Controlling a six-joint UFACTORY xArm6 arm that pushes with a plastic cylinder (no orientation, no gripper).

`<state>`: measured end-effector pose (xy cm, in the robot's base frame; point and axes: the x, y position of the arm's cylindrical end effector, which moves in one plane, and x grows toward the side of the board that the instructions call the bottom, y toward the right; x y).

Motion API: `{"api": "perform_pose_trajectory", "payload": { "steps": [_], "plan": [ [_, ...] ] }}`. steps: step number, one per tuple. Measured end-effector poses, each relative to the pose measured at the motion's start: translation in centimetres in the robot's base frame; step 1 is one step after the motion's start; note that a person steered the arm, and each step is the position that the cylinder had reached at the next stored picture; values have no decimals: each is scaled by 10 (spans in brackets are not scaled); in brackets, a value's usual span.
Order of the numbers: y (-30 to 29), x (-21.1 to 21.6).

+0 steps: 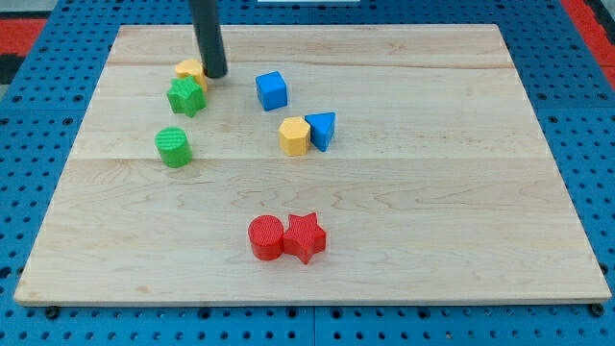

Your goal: Move green star in between green circle and yellow hexagon

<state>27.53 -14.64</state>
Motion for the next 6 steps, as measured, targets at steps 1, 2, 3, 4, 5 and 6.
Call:
{"api": "perform_pose_trajectory", "payload": {
  "steps": [1,2,3,4,5,6],
  "plan": [
    [-28,-20],
    [-62,-26],
    [-104,17],
    [-48,52],
    [-18,83],
    [13,81]
  ]
}}
